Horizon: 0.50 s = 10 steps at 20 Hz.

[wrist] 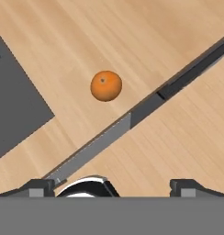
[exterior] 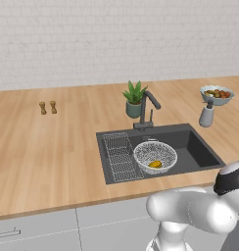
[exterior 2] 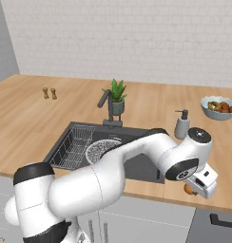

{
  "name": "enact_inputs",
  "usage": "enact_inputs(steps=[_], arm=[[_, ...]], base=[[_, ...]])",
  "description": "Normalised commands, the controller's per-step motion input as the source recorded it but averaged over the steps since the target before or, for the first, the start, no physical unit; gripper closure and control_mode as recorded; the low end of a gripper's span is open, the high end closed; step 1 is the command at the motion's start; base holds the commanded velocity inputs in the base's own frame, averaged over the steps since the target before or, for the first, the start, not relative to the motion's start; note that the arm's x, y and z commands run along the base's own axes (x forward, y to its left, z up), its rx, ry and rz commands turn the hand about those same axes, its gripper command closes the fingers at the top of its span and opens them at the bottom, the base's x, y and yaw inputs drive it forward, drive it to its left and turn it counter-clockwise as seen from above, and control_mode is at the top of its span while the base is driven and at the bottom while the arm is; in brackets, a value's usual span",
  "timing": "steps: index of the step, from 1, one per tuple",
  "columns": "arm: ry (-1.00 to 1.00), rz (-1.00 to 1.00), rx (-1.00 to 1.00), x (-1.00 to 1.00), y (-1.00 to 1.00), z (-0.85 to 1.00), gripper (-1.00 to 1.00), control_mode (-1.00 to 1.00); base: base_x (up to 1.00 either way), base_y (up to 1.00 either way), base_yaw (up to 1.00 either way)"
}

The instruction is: Put the colander in the sink, put the tangerine, mango in the colander, and turn on the sink faucet and pour water over the colander.

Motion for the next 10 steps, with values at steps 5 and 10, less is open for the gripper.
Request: enact_inputs(steps=[5,10], arm=[[-0.01,0.00,0.00,0.19,0.00,-0.47,-1.00,-1.00],[0.00,0.00,0.00,0.31,0.00,-0.33,-1.00,-1.00]], base=[[0.00,0.00,0.00],[0.00,0.00,0.00]])
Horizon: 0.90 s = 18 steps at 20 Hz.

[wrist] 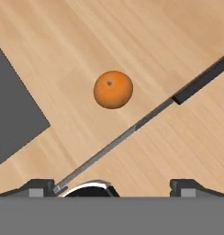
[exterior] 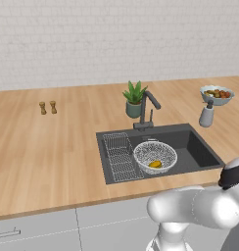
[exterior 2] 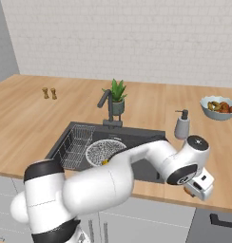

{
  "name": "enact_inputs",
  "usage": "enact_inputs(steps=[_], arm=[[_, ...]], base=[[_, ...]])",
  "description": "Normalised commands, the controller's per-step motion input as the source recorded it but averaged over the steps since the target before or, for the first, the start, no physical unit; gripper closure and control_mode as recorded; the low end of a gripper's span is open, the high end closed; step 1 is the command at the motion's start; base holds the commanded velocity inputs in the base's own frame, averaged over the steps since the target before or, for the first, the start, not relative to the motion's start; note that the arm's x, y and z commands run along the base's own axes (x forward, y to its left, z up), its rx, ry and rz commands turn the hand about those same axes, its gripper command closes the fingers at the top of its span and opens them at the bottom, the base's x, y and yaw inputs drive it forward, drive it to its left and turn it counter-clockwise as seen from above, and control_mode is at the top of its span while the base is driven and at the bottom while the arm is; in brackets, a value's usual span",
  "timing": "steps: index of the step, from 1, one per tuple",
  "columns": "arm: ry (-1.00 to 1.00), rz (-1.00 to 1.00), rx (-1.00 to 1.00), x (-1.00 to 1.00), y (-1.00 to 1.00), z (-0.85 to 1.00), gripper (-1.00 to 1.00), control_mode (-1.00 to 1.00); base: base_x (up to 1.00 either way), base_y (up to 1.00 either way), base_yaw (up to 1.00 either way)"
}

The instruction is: Put the colander in the sink, put the tangerine, mango in the colander, and turn on the sink faucet and pour water over the colander.

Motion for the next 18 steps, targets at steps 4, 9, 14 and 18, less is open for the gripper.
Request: enact_inputs(steps=[4,9,14,18], arm=[[0.00,0.00,0.00,0.38,0.00,-0.37,-1.00,-1.00],[0.00,0.00,0.00,0.33,-0.13,-0.36,-1.00,-1.00],[0.00,0.00,0.00,0.28,-0.19,-0.30,-1.00,-1.00],[0.00,0.00,0.00,0.14,-0.33,-0.25,-1.00,-1.00]], base=[[0.00,0.00,0.00],[0.00,0.00,0.00],[0.00,0.00,0.00],[0.00,0.00,0.00]])
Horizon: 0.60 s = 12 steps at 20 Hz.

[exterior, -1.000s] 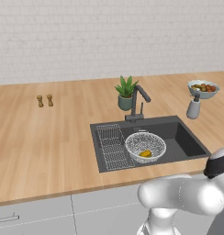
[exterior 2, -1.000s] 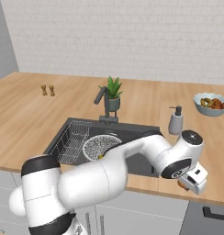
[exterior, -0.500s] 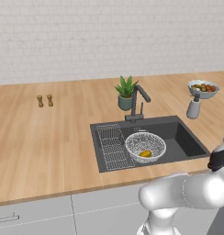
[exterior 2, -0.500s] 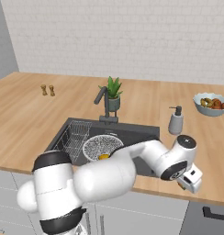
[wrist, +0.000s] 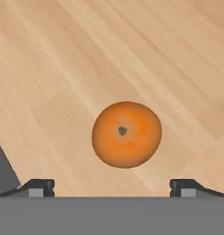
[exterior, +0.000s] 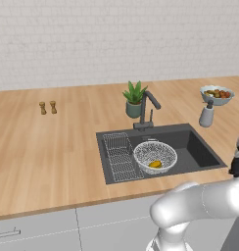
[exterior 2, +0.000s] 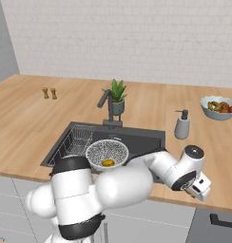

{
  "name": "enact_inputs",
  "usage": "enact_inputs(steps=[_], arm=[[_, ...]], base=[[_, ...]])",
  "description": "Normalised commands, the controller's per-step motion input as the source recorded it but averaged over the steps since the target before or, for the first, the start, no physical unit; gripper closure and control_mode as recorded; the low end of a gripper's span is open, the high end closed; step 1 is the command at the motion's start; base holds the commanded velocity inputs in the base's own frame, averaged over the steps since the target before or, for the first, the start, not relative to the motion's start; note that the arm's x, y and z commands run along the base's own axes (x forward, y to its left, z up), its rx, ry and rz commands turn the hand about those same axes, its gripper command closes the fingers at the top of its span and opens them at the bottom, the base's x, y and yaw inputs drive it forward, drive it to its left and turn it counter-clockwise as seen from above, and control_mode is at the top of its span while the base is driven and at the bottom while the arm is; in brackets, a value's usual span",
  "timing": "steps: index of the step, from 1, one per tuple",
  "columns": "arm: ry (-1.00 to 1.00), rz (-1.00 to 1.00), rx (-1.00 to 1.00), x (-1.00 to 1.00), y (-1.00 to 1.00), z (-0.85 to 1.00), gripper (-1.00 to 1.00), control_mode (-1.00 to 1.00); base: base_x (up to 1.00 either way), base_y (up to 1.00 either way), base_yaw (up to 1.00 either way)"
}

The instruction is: Put the colander in the sink, put the tangerine, mango in the colander, and turn on the sink faucet and pour water over the colander.

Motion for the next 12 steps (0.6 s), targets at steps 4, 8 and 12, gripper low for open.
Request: enact_inputs(steps=[4,8,12], arm=[[0.00,-0.01,0.00,0.02,-0.21,-0.26,-1.00,-1.00],[0.00,-0.02,-0.01,0.07,-0.04,-0.23,-1.00,-1.00],[0.00,-0.02,-0.02,0.14,-0.03,-0.25,-1.00,-1.00]], base=[[0.00,0.00,0.00],[0.00,0.00,0.00],[0.00,0.00,0.00]])
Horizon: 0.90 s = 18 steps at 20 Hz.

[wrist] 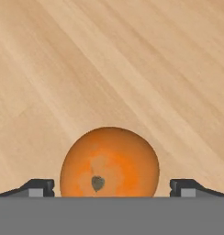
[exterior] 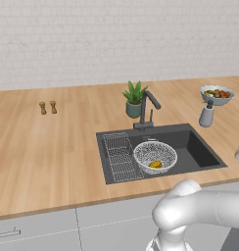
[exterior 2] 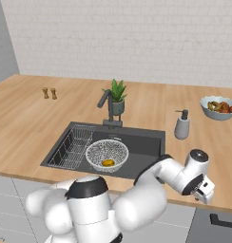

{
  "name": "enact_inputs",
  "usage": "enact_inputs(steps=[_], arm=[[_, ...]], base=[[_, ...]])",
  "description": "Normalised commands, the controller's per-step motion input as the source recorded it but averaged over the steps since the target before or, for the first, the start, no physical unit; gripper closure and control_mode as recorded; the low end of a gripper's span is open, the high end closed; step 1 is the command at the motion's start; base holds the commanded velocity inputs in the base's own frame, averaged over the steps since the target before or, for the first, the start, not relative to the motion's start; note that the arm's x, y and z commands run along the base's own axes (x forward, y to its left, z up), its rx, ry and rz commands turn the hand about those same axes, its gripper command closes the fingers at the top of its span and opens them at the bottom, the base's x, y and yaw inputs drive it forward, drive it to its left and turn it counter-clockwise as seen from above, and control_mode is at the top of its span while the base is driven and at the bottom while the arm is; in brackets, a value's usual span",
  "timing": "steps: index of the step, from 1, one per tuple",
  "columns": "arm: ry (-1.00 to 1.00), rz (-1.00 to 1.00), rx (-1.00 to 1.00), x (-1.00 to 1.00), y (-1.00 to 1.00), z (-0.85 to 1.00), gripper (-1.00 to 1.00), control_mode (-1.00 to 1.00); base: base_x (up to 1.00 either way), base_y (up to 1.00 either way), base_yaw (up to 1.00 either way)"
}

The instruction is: Put the colander in the sink, put the tangerine, mango in the colander, and turn on the sink faucet and pour water over the colander.

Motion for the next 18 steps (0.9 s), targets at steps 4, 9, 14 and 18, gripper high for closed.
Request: enact_inputs(steps=[4,9,14,18], arm=[[0.00,-0.02,-0.01,0.10,-0.12,-0.26,-1.00,-1.00],[0.00,-0.03,-0.01,0.02,-0.11,-0.29,1.00,-1.00],[0.00,-0.03,-0.01,0.00,-0.01,-0.28,1.00,-1.00],[-0.01,-0.03,0.00,-0.03,0.09,-0.15,1.00,-1.00]], base=[[0.00,0.00,0.00],[0.00,0.00,0.00],[0.00,0.00,0.00],[0.00,0.00,0.00]])
